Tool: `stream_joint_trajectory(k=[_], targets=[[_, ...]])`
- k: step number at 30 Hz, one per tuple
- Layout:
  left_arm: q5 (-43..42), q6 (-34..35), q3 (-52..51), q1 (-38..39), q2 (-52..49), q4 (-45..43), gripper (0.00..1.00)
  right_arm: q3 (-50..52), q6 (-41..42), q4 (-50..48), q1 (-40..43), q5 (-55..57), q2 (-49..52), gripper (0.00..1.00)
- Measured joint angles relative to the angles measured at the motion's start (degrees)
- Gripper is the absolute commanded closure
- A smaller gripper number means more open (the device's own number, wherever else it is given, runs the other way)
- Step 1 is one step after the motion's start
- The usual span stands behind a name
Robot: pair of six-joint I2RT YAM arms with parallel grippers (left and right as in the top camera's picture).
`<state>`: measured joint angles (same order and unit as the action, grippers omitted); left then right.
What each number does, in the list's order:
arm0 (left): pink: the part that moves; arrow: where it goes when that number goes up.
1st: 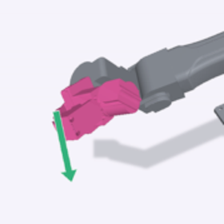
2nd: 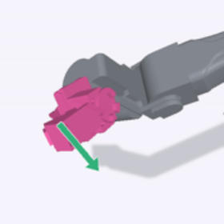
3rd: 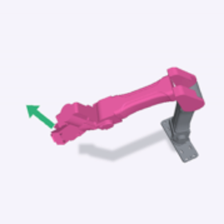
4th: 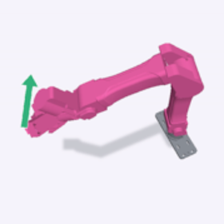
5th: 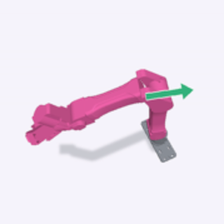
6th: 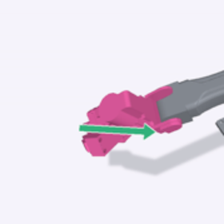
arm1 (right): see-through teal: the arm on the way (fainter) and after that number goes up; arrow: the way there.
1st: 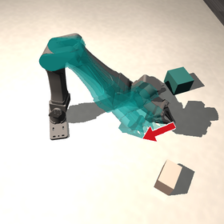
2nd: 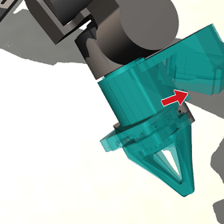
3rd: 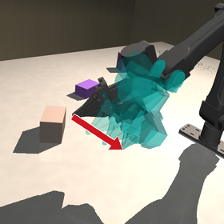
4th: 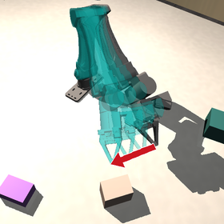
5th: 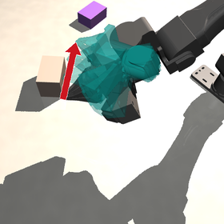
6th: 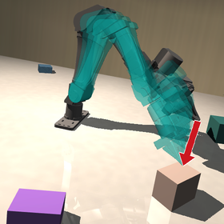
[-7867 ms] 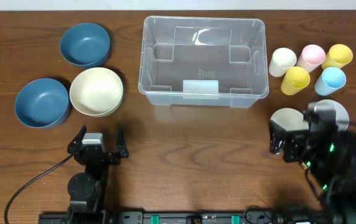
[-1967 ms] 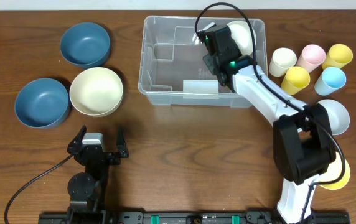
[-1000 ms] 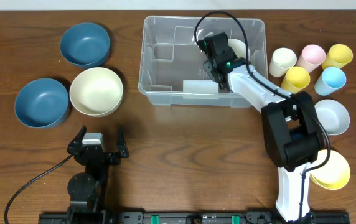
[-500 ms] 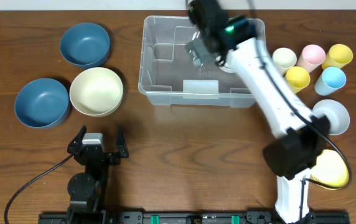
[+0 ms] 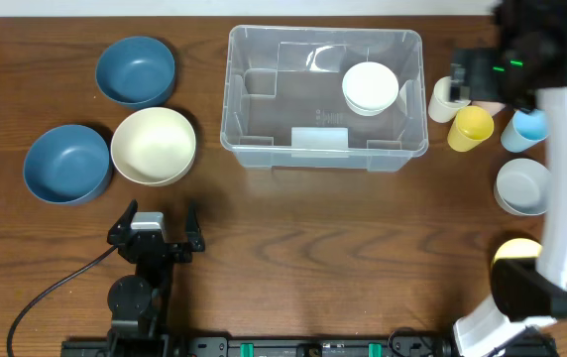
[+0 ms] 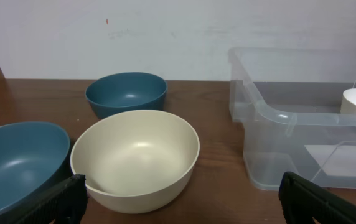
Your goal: Pack container
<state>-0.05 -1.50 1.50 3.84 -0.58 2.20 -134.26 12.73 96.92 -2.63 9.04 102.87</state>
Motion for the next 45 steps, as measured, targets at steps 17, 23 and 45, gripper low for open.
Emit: stream_joint_trajectory(k=[17,23,45], targets=[[0.0,0.0,0.0,0.0,0.0,0.0,0.02,43.8,3.5,-8.6,34.2,-4.8,-24.9,0.01],[0.0,0.0,0.0,0.0,0.0,0.0,0.02,62.5,4.4,-17.1,37.4,-7.3,-25.3,0.01],[0.0,0.0,0.0,0.0,0.0,0.0,0.02,92.7,4.6,-48.2,36.9,-16.4,-25.4,0.46]])
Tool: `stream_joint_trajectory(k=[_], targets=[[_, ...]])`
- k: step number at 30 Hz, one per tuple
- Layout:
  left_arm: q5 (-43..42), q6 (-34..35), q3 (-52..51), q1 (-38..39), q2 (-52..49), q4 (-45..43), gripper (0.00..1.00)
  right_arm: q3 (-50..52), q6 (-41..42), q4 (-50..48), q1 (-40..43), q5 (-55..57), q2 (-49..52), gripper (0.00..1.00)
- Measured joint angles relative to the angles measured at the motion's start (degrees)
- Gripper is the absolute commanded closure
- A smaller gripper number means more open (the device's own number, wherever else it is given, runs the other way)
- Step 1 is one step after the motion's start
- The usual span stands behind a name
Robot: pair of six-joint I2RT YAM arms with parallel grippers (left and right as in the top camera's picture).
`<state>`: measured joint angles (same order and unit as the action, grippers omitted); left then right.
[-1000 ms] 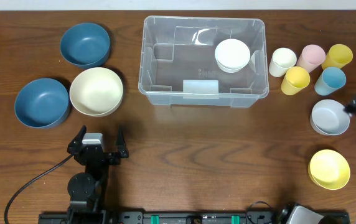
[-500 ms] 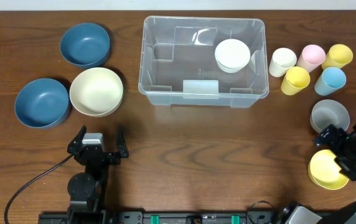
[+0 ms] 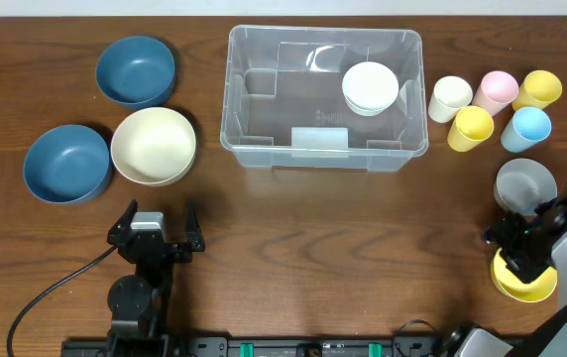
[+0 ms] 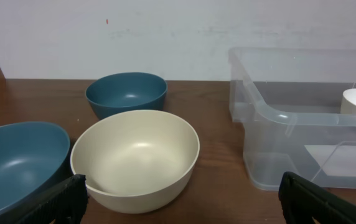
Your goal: Pack container
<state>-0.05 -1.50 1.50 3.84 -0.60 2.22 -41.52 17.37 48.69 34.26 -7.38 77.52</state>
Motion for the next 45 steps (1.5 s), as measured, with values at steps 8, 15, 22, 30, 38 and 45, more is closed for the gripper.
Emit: stream_joint_trajectory(k=[8,15,22,30,38,45], targets=[[0.0,0.0,0.0,0.0,0.0,0.0,0.02,1.6,0.3,-3.5,0.0,-0.3,0.0,0.92],[0.0,0.0,0.0,0.0,0.0,0.0,0.02,1.6,0.2,-3.5,0.0,0.0,-0.5,0.99],[0.0,0.0,0.0,0.0,0.0,0.0,0.02,2.1,0.3,-3.4,-1.1,0.3,-0.6,0.87],[0.0,0.0,0.0,0.0,0.0,0.0,0.02,4.1,0.3,-3.1,-1.7,0.8,-1.1,0.99],[0.0,0.0,0.0,0.0,0.0,0.0,0.02,4.0,-0.8,-2.0,-1.8,0.2,-1.3,0.99],[0.0,0.0,0.0,0.0,0.0,0.0,0.02,-0.2,-4.6,6.2,-8.4,-4.7,-3.9,0.99]])
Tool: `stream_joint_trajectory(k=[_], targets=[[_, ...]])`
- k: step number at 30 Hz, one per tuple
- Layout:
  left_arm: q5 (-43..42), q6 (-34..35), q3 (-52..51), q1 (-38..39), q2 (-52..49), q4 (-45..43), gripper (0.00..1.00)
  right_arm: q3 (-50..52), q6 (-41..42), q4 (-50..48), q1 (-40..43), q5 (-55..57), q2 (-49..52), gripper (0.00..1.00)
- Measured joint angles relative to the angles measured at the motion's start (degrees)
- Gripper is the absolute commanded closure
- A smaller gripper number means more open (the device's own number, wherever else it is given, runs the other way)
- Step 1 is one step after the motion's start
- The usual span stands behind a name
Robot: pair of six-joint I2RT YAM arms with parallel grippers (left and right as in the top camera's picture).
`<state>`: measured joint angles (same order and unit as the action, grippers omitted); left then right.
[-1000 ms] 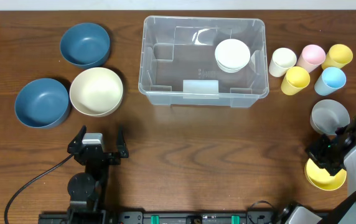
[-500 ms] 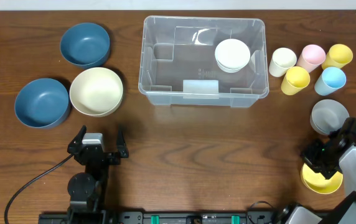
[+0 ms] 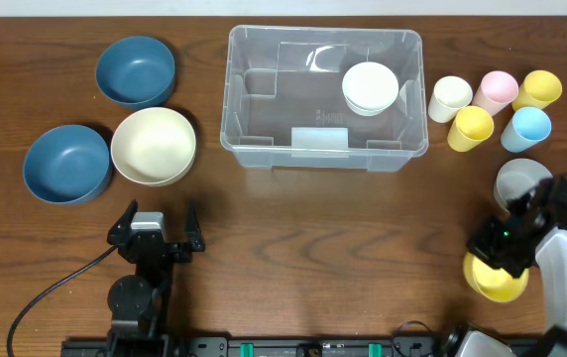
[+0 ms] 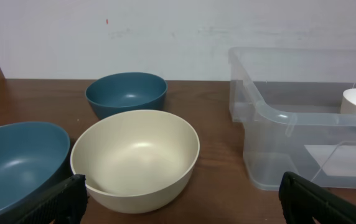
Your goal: Pack container
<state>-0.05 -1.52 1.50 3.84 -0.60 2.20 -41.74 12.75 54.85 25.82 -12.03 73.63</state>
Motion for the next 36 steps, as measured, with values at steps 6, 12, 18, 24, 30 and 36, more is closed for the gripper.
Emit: stream_joint_trajectory(k=[6,12,18,24,30,36], targets=[[0.0,0.0,0.0,0.0,0.0,0.0,0.02,-12.3,-2.7,8.7,-10.8,-3.9,-4.6,0.99],[0.0,0.0,0.0,0.0,0.0,0.0,0.02,-30.1,-4.4,12.5,-25.4,-1.7,-6.4,0.99],[0.0,0.0,0.0,0.0,0.0,0.0,0.02,-42.1,-4.9,8.0,-40.1,6.9,-4.7,0.99],[0.0,0.0,0.0,0.0,0.0,0.0,0.02,-47.8,-6.1,-1.8,-50.9,19.8,4.4,0.99],[0.0,0.0,0.0,0.0,0.0,0.0,0.02,-48.6,-9.7,-13.1,-54.5,28.2,18.3,0.99],[0.0,0.0,0.0,0.0,0.0,0.0,0.02,-48.6,-13.6,-21.7,-54.6,33.0,31.4,0.99]])
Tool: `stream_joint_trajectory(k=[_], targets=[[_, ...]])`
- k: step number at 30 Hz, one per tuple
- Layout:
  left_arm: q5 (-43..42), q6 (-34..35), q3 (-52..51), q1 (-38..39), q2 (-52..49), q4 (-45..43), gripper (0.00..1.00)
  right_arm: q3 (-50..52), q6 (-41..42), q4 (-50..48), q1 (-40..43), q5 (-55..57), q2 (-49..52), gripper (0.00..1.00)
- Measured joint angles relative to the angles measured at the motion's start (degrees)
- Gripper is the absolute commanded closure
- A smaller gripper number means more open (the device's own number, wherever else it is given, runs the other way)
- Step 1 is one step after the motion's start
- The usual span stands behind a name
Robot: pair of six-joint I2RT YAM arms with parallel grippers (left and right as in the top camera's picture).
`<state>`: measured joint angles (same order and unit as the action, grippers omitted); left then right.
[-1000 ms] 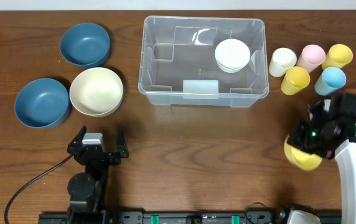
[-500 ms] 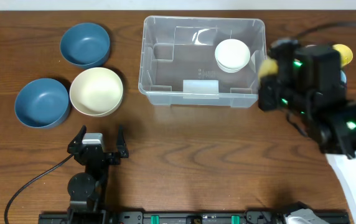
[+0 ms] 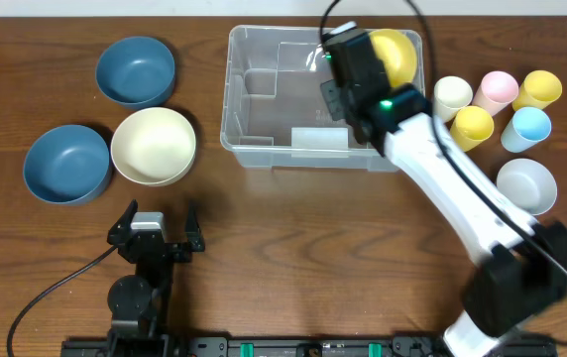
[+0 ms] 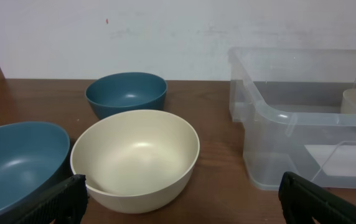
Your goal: Pack container
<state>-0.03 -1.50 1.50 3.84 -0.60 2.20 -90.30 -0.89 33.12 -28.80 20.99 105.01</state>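
Note:
The clear plastic container stands at the back middle of the table. My right gripper reaches over its back right part, shut on the yellow bowl. The white bowl there is hidden under them in the overhead view. In the left wrist view a pale bowl rim shows inside the container. A cream bowl and two blue bowls sit to the left. My left gripper rests open at the front left, fingers wide apart before the cream bowl.
Several cups stand at the back right: white, pink, two yellow and light blue. A grey-white bowl sits below them. My right arm slants from the front right to the container.
My right gripper held the yellow bowl near the front right of the table; now it holds it over the container's back right part. The left arm has not moved.
My right arm was over the cups at the back right while the yellow bowl sat at the front right. Then the gripper was down at that bowl. Then the bowl was in the gripper, a little left of its place, and now it is at the container.

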Motion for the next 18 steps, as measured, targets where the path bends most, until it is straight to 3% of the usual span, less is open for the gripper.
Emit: stream_joint_trajectory(k=[18], targets=[[0.0,0.0,0.0,0.0,0.0,0.0,0.02,0.0,-5.0,-9.2,5.4,1.6,14.3,0.99]])
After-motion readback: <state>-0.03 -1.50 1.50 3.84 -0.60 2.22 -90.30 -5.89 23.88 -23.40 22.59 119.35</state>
